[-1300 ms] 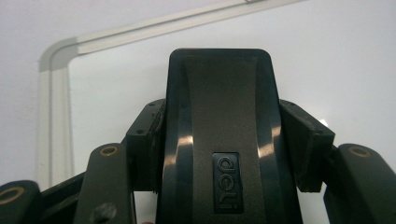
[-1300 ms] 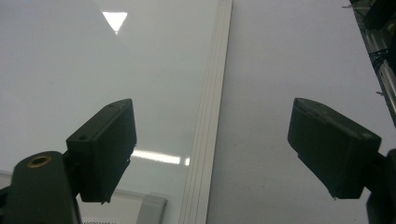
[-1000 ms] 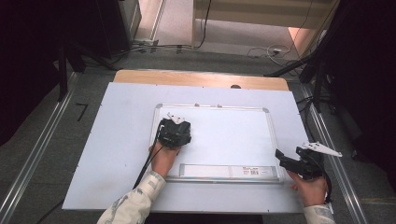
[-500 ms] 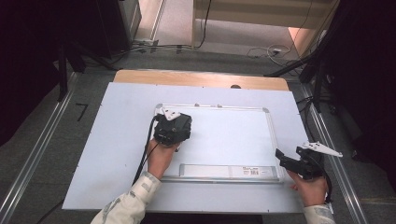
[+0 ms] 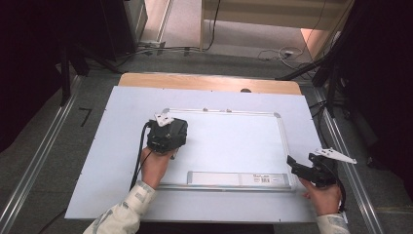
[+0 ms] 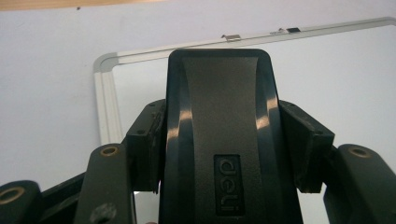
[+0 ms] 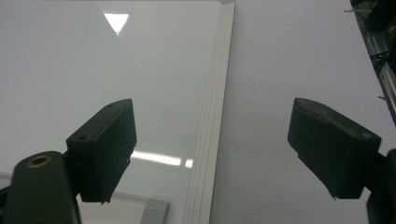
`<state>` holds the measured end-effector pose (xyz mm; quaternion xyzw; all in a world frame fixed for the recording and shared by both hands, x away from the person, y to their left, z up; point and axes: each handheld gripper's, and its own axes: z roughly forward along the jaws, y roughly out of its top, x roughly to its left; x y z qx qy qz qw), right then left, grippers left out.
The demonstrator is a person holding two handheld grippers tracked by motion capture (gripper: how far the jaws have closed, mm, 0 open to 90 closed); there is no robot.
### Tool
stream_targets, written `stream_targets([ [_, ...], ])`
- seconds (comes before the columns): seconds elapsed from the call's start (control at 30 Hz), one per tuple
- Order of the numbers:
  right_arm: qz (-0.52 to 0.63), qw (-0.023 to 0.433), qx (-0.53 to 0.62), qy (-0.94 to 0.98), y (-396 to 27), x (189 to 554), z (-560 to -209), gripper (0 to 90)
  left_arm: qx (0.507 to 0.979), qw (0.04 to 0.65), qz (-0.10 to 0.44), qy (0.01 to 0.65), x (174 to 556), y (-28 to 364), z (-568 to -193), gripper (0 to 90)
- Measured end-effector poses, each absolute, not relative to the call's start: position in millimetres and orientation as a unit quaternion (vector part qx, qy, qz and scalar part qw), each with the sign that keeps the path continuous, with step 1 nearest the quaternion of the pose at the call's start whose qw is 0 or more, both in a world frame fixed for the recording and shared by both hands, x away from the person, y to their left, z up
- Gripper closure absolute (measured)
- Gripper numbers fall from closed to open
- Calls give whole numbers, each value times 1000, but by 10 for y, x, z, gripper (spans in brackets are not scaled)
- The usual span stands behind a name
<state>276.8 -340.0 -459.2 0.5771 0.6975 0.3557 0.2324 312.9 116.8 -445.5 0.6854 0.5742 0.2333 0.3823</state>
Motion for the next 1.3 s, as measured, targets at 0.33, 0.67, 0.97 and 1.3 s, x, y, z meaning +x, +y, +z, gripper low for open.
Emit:
stream_targets([
  [0.33, 356, 231, 577, 698, -3394, 2768, -4591, 142, 670, 382, 236, 592, 3080, 1282, -4465, 407],
  [0.67, 363, 230, 571, 699, -3409, 2777, -4576, 142, 677, 364, 256, 585, 2897, 1181, -4535, 407],
  [0.97, 364, 228, 569, 701, -3401, 2796, -4577, 142, 674, 351, 251, 599, 2723, 1186, -4695, 407],
  [1.3, 361, 230, 568, 703, -3381, 2793, -4578, 142, 671, 343, 256, 606, 2633, 1114, -4795, 406],
])
